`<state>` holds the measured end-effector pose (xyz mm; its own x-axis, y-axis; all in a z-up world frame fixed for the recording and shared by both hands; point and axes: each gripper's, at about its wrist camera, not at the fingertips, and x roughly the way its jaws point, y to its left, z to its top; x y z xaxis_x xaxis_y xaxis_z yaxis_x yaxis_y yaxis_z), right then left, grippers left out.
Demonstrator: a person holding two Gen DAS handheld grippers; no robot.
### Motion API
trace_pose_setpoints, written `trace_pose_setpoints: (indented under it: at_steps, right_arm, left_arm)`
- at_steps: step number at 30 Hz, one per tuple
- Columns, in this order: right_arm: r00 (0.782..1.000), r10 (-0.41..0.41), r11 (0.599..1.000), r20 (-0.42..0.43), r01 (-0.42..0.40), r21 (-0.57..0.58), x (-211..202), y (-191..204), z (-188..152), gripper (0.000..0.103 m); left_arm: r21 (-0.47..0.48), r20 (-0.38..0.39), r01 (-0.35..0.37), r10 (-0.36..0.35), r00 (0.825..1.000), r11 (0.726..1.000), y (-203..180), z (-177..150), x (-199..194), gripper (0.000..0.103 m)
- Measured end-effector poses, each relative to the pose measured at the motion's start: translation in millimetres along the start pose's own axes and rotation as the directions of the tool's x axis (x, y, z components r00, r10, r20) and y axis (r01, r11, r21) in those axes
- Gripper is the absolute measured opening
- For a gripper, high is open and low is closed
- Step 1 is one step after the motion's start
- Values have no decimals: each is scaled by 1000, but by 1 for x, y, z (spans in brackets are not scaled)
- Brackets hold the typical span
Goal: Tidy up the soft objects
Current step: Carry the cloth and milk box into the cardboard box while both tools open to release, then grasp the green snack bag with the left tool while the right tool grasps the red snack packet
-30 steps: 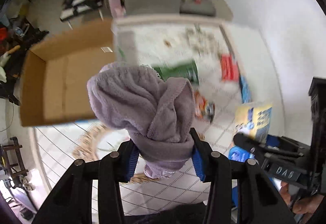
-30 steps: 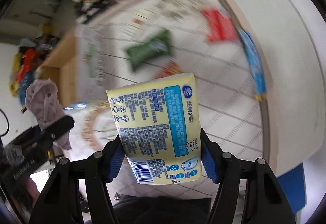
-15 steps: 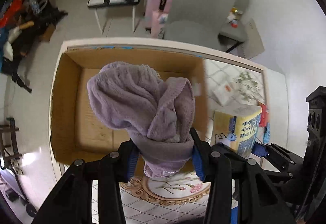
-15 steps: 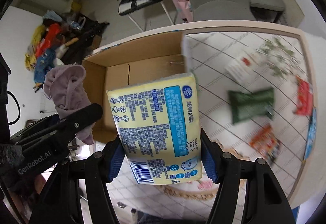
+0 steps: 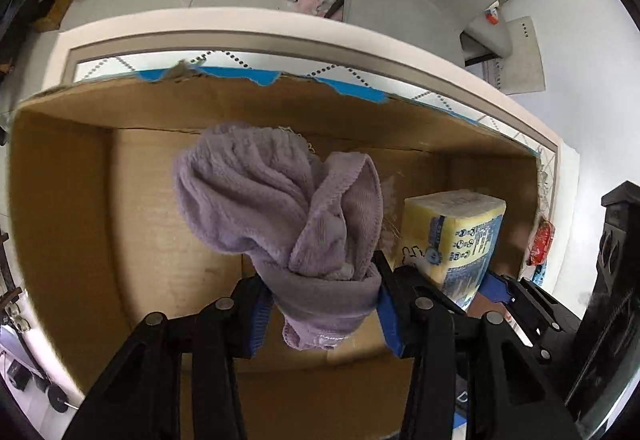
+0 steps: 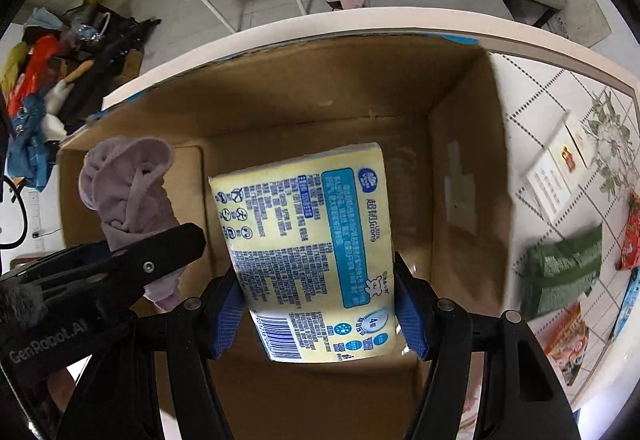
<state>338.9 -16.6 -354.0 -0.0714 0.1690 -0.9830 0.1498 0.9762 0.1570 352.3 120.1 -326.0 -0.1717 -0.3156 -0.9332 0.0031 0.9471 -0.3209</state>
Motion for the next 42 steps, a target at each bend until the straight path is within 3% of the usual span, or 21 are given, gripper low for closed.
trace_pose_setpoints:
  at_steps: [8,9,11,15,17,20,22,30,42]
  right_arm:
    - [999,-40,999,-2,40,-15,17,9,13,72]
    - [999,-37,999,1,37,-17,15,10,13,77]
    - [999,-45,999,4,45,-26,12,12,13,79]
    - [998,-61,997,13,62,-38,-3,15,4,86]
    - [998,-65,997,17,66,-44,-11,18,-2,87]
    - [997,-64,996,32,66,-54,-27,18,-14,97]
    - [999,-51,997,19,52,-53,-36,16,-27,102]
    - [998,-37,995,52,42,-93,-73,16,-82,102]
    - [992,6,990,126,11,-141,-124,15,-159,102]
  left_arm:
    - [4,-25,-65,65,998,998,4,12,12,49]
    - [12,-17,-80,80,997,997,3,11,10,52]
    - [26,-8,-112,112,994,993,4,9,6,74]
    - [20,7,-116,116,993,993,9,-2,-6,79]
    - [17,26,-129,128,991,992,11,-11,-15,89]
    - [10,67,-129,128,989,992,13,-28,-35,91]
    - [-6,104,-138,138,985,990,17,-40,-47,100]
    - [18,179,-193,187,966,981,18,-90,-77,101]
    - [50,250,-212,193,949,976,-5,-161,-109,101]
